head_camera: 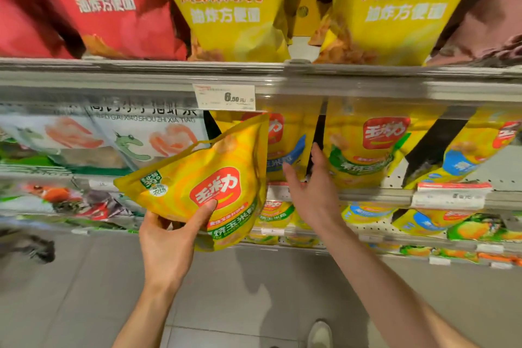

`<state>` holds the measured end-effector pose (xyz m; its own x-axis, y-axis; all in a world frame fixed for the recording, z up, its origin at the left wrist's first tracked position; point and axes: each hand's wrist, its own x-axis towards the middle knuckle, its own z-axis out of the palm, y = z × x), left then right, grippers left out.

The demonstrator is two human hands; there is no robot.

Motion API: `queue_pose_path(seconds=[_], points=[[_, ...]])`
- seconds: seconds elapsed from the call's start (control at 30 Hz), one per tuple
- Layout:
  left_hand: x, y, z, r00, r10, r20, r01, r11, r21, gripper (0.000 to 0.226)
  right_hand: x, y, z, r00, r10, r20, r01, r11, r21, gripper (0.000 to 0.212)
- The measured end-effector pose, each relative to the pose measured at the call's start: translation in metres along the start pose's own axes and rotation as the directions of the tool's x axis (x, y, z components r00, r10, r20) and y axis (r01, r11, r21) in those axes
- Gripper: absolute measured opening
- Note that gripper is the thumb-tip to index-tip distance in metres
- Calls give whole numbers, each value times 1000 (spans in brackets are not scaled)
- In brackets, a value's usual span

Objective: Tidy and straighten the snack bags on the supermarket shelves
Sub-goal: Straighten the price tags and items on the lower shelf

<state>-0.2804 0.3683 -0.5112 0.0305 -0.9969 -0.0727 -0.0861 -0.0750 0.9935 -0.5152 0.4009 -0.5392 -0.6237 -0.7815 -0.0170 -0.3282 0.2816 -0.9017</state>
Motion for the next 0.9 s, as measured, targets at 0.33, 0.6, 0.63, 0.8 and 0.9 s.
queue_pose_path(seconds=[0.33,0.6,0.63,0.8,0.9], points=[[15,0,-15,999,26,-24,-26,1000,8,55,26,-1,18,990,99,-104,-84,987,138,76],[24,-1,-24,999,24,-28,-23,999,38,56,43,-10,10,990,100,96,-118,973,198,47],[25,-2,-25,999,25,-30,-23,999,42,56,43,-12,8,990,100,98,-119,972,202,47],[27,-2,-29,999,19,-32,-17,998,53,55,41,-22,-9,995,71,68,-87,958,272,51],[25,-1,-32,999,23,-36,-21,998,58,52,35,-25,-15,995,33,94,-60,951,304,44]])
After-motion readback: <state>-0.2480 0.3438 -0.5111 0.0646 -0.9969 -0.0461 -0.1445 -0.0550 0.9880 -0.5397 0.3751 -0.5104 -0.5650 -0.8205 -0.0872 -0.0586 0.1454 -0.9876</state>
